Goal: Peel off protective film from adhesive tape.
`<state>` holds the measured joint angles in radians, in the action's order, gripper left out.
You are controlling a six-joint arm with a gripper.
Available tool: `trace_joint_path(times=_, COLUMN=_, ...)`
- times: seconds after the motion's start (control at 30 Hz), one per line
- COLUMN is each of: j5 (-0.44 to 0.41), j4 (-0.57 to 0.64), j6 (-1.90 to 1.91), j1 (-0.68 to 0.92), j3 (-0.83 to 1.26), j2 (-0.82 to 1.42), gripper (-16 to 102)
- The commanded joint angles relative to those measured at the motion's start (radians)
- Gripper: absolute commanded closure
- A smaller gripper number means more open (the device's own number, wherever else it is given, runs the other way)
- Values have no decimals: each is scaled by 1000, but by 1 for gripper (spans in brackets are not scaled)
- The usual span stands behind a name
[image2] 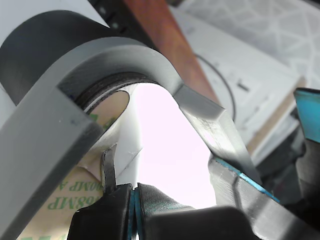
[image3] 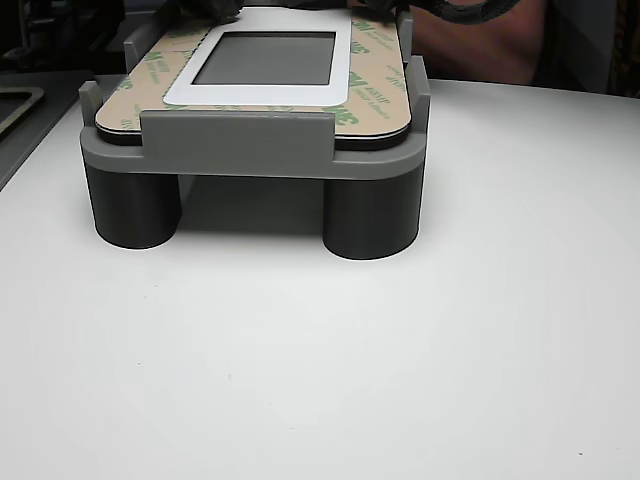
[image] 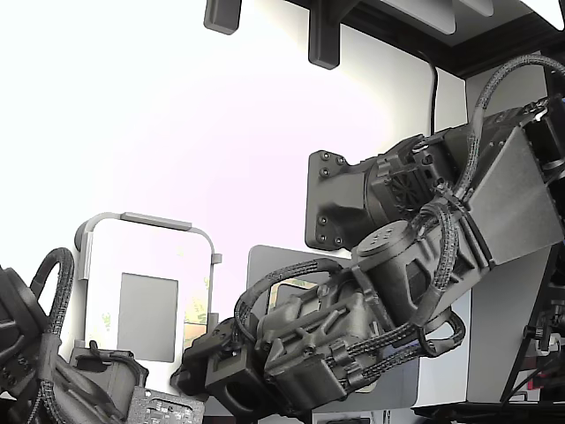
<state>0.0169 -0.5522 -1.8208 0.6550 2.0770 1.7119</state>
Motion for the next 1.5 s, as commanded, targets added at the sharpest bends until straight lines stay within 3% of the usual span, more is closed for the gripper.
trace_joint_path(times=0.0, j5=-3, j4=8, j6=-6, j1=-17, j3=-11, j2=12, gripper=95)
trace_joint_path(times=0.8, j5=-2, j4=6, j6=-31, j1=-41, j3=-9, j2=9, gripper=95)
trace_joint_path(times=1.13, j5=-32, j4=-81, j6=-46, j1=-64, j3=-43, j2=66, gripper=93)
trace_joint_path(times=1.2, j5=-63, j4=-144, j6=-26, j1=-67, j3=-67, j2=89, gripper=75)
trace_joint_path(times=1.27, j5=-97, j4=-213, j6=18, j1=-71, j3=-91, j2=118, gripper=44)
trace_joint_path(times=1.3, j5=-115, j4=-250, j6=37, j1=-72, j3=-103, j2=132, gripper=-5)
trace_joint_path(times=1.37, j5=-121, j4=-334, j6=67, j1=-95, j3=-126, j2=167, gripper=-1)
trace_joint_path(times=1.43, j5=-133, j4=-428, j6=87, j1=-124, j3=-150, j2=204, gripper=-12)
trace_joint_path(times=1.47, j5=-138, j4=-472, j6=103, j1=-143, j3=-156, j2=232, gripper=-12)
